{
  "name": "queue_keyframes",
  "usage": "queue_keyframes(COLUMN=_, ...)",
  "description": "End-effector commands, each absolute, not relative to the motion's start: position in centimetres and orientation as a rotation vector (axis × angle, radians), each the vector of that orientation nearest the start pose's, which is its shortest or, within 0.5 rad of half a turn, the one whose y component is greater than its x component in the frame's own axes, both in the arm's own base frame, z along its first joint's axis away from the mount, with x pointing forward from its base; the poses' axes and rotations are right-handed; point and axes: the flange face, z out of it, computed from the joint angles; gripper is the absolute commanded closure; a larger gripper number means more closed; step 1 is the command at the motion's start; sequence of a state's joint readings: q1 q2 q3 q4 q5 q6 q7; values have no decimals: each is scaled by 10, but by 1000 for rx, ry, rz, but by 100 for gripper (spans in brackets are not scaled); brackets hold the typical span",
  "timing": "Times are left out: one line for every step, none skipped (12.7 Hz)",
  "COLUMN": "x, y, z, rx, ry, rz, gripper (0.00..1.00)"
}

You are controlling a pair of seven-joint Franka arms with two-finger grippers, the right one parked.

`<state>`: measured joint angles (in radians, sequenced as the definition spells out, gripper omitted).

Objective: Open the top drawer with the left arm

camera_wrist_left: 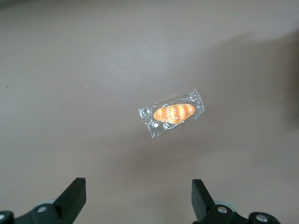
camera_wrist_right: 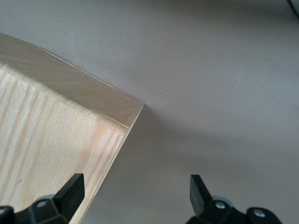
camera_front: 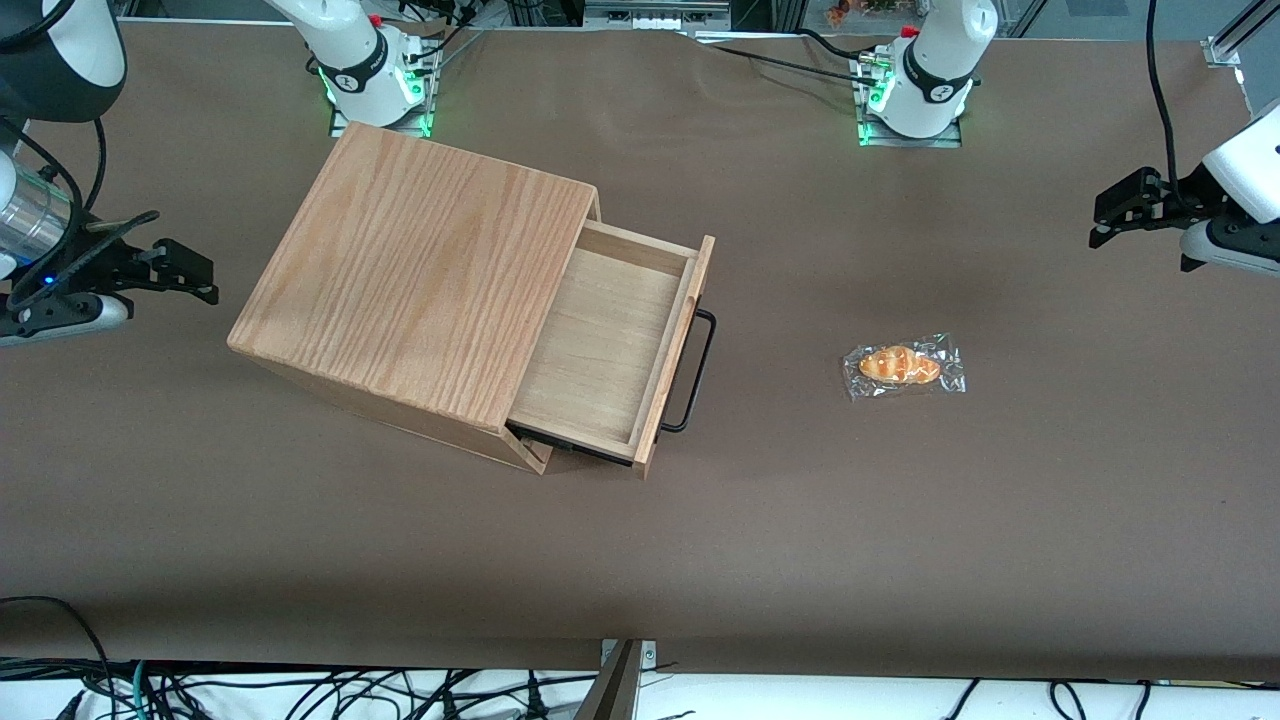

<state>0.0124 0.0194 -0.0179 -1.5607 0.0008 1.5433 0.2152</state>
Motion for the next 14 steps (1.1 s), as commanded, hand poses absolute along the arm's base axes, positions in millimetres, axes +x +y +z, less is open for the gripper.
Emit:
queue_keyframes(x=558, y=-5, z=617, rx=-3154, ry=255, rz=29, gripper=0)
queue_keyframes(x=560, y=-5, z=619, rx=-3159, ry=173, rz=3, gripper=0)
queue_keyframes(x=561, y=-5, z=619, rx=-3161, ry=117, rz=-8, gripper=0)
queue_keyframes(x=561, y=-6, z=619, rx=-3164, ry=85, rz=-6, gripper=0)
queue_keyframes(x=561, y=-6, z=619, rx=-3162, ry=84, rz=-8, gripper=0)
queue_keyframes(x=561, y=-6, z=618, rx=-3162, ry=82, rz=-6, gripper=0)
queue_keyframes(x=561, y=-6, z=618, rx=-3164, ry=80, rz=-6, gripper=0)
queue_keyframes(x=561, y=-7, z=618, rx=-3177, ry=77, rz=-8, gripper=0)
queue_keyframes(x=561, y=-7, z=618, rx=-3185, ry=72, rz=-6, gripper=0)
queue_keyframes(x=562, y=-7, z=617, rx=-3185, ry=72, rz=-4, gripper=0)
queue_keyframes(x=564, y=-6, z=614, rx=-3186, ry=69, rz=3, gripper=0)
queue_keyframes(x=569, y=-3, z=610, rx=-3185, ry=62, rz=13, gripper=0)
queue_keyframes(x=572, y=0, z=605, rx=-3184, ry=57, rz=25, gripper=0)
queue_keyframes(x=572, y=0, z=605, rx=-3178, ry=59, rz=25, gripper=0)
